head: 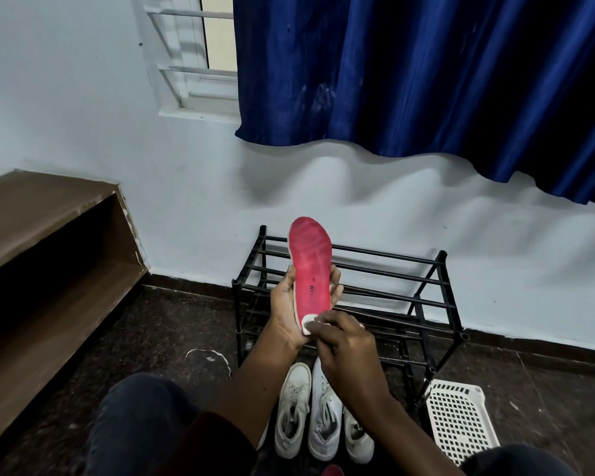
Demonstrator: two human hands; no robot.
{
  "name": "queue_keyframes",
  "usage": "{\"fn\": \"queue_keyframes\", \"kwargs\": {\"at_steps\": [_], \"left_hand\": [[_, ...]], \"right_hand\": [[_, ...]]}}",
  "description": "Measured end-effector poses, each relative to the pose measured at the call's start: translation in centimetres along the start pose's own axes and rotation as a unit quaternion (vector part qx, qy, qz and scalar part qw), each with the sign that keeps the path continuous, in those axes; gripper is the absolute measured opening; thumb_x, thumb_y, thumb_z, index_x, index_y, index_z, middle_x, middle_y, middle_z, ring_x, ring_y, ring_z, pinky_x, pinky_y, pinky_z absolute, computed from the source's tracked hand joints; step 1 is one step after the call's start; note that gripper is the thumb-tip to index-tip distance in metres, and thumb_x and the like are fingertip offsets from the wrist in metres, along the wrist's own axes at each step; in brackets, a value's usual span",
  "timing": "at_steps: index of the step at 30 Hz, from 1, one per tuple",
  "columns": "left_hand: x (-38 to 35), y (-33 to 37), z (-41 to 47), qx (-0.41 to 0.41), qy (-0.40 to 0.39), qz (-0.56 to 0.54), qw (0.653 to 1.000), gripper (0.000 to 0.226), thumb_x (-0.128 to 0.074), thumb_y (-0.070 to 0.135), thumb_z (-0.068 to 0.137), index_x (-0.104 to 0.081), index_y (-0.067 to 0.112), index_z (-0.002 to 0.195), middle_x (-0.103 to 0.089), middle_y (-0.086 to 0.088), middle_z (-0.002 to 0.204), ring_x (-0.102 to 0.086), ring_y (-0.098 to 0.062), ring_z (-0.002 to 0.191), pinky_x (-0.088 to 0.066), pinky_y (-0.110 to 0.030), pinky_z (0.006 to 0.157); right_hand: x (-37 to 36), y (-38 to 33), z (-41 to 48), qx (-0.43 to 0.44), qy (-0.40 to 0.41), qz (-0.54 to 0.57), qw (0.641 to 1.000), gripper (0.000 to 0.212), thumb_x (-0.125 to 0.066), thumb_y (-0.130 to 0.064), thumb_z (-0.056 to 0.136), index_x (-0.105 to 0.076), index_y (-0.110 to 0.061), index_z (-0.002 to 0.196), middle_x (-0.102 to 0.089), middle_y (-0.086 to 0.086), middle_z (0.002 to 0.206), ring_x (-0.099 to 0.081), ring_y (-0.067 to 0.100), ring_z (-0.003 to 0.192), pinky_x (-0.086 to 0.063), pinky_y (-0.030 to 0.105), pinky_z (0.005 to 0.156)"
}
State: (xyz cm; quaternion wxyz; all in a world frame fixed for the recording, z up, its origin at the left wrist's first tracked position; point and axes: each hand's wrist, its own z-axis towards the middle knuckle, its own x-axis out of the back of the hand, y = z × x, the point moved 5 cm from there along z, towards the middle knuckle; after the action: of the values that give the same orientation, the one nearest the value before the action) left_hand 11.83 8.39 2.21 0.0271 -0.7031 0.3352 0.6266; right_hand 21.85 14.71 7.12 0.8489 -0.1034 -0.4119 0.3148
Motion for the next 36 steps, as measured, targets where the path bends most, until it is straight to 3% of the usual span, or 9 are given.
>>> {"fn": "queue_keyframes", "kwargs": {"at_steps": [6, 9, 16, 20, 23, 26, 29, 32, 36], "left_hand": [[-0.1, -1.0, -0.3, 0.021, -0.016, 0.099, 0.995, 0.061, -0.027, 0.037, 0.097, -0.075, 0.002, 0.086, -0.07, -0.014, 0.088, -0.069, -0.022, 0.08, -0.055, -0.029, 0.076], [-0.3, -0.8, -0.3, 0.026, -0.017, 0.085, 0.996, 0.06, -0.029, 0.041, 0.095, -0.071, -0.002, 0.1, -0.068, -0.016, 0.097, -0.067, -0.025, 0.09, -0.053, -0.033, 0.084], [1.0, -1.3, -0.4, 0.03, -0.011, 0.058, 0.998, 0.055, -0.048, 0.04, 0.087, -0.064, -0.007, 0.11, -0.063, -0.017, 0.106, -0.058, -0.025, 0.105, -0.046, -0.032, 0.095], [-0.4, -2.0, -1.6, 0.043, -0.06, 0.071, 0.995, 0.038, -0.068, 0.026, 0.069, -0.072, -0.002, 0.094, -0.07, -0.017, 0.09, -0.069, -0.028, 0.086, -0.058, -0.036, 0.075], [-0.9, -1.8, -1.8, 0.046, -0.076, 0.049, 0.995, 0.051, -0.085, 0.019, 0.057, -0.07, -0.004, 0.1, -0.07, -0.02, 0.095, -0.069, -0.03, 0.09, -0.057, -0.04, 0.08], [-0.3, -1.6, -1.3, 0.059, -0.05, 0.032, 0.996, 0.055, -0.068, 0.029, 0.074, -0.061, -0.009, 0.113, -0.064, -0.02, 0.105, -0.061, -0.029, 0.102, -0.049, -0.035, 0.093], [0.5, -2.0, -1.1, 0.072, -0.04, 0.019, 0.996, 0.054, -0.061, 0.031, 0.08, -0.055, -0.006, 0.119, -0.06, -0.017, 0.107, -0.062, -0.027, 0.098, -0.051, -0.032, 0.087], [0.3, -2.7, -1.4, 0.077, -0.062, 0.024, 0.995, 0.047, -0.074, 0.022, 0.071, -0.063, -0.003, 0.11, -0.065, -0.019, 0.101, -0.066, -0.03, 0.094, -0.054, -0.036, 0.084], [-0.2, -3.0, -1.8, 0.058, -0.064, 0.042, 0.995, 0.033, -0.064, 0.026, 0.074, -0.072, 0.005, 0.098, -0.071, -0.015, 0.096, -0.068, -0.028, 0.092, -0.055, -0.037, 0.084]], "right_hand": [[0.6, 3.2, 4.3, -0.046, -0.019, -0.072, 0.996, 0.022, -0.076, 0.005, 0.062, -0.075, -0.009, 0.079, -0.069, 0.013, 0.079, -0.066, 0.028, 0.065, -0.051, 0.023, 0.056], [0.2, 2.4, 4.0, -0.045, -0.005, -0.075, 0.996, 0.021, -0.069, 0.006, 0.065, -0.074, -0.008, 0.081, -0.068, 0.013, 0.081, -0.065, 0.029, 0.067, -0.051, 0.025, 0.059], [-0.4, 0.4, 1.5, 0.052, -0.073, -0.021, 0.996, 0.02, -0.056, -0.011, 0.076, -0.074, -0.011, 0.084, -0.067, 0.006, 0.083, -0.064, 0.022, 0.07, -0.047, 0.023, 0.064], [0.0, 3.0, 5.0, -0.039, -0.05, -0.08, 0.995, 0.015, -0.066, 0.002, 0.07, -0.074, -0.006, 0.081, -0.067, 0.015, 0.078, -0.063, 0.033, 0.065, -0.051, 0.03, 0.056], [0.0, 2.5, 5.2, -0.072, -0.027, -0.056, 0.995, 0.017, -0.067, 0.001, 0.071, -0.074, -0.007, 0.084, -0.067, 0.014, 0.08, -0.064, 0.031, 0.066, -0.05, 0.029, 0.059], [-0.5, -0.2, 2.6, -0.003, -0.064, -0.004, 0.998, 0.02, -0.062, -0.004, 0.068, -0.074, -0.011, 0.083, -0.067, 0.006, 0.08, -0.063, 0.02, 0.066, -0.043, 0.02, 0.064], [-0.7, -0.4, 2.1, 0.021, -0.093, 0.02, 0.995, 0.021, -0.062, -0.005, 0.069, -0.074, -0.013, 0.083, -0.065, 0.004, 0.08, -0.063, 0.018, 0.067, -0.044, 0.02, 0.065], [-0.5, 1.9, 4.3, -0.024, -0.067, -0.04, 0.997, 0.017, -0.065, -0.006, 0.07, -0.075, -0.01, 0.083, -0.066, 0.009, 0.079, -0.063, 0.025, 0.064, -0.047, 0.026, 0.062], [0.0, 4.1, 6.4, -0.137, -0.037, -0.05, 0.989, 0.017, -0.062, -0.005, 0.084, -0.072, -0.005, 0.098, -0.063, 0.019, 0.087, -0.062, 0.034, 0.074, -0.047, 0.031, 0.068]]}}
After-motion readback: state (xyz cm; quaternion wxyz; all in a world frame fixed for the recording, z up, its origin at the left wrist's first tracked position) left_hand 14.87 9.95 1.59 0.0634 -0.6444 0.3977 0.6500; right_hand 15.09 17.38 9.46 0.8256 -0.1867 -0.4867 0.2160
